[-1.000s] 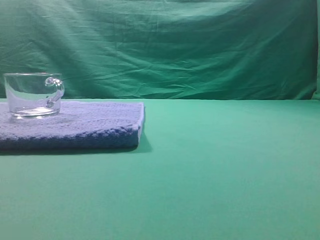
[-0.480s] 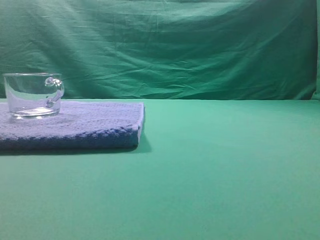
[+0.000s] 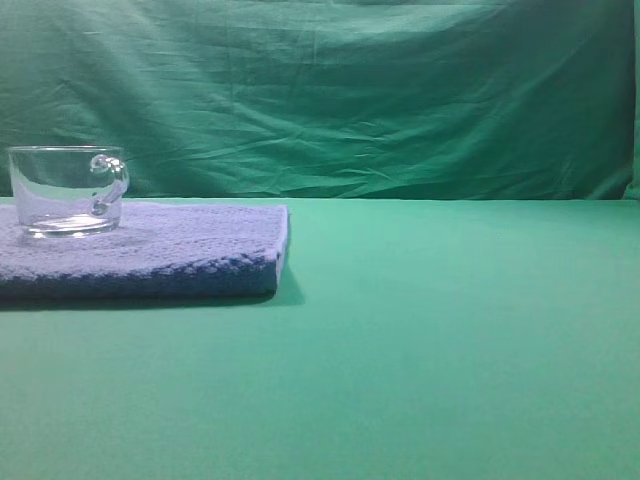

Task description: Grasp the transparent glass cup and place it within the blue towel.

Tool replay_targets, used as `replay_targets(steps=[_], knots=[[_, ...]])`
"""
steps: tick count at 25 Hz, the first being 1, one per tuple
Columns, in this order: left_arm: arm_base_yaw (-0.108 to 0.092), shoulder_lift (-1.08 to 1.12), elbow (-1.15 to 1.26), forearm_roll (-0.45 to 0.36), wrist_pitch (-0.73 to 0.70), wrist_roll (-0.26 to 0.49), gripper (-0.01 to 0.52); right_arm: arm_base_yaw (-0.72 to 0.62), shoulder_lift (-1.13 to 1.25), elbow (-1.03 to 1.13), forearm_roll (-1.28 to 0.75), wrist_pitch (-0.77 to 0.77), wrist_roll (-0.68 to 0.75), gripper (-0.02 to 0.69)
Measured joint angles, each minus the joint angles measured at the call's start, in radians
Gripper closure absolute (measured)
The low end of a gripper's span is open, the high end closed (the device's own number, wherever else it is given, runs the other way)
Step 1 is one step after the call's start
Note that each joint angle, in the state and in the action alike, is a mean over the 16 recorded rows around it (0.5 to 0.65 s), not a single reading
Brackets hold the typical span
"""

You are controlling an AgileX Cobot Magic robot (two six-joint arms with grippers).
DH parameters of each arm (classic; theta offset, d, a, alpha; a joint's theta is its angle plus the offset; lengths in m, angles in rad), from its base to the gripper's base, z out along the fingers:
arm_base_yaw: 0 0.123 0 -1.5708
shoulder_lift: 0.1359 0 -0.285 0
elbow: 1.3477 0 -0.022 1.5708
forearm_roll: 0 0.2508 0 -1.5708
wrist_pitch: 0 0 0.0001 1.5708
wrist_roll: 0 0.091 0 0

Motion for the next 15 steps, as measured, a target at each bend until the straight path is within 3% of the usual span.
replay_targets(steps=[15], knots=[[0.000,0.000,0.000,0.000,0.000,0.001,0.514,-0.061,-0.048,0.129,0.012,-0.008,-0.067,0.604]])
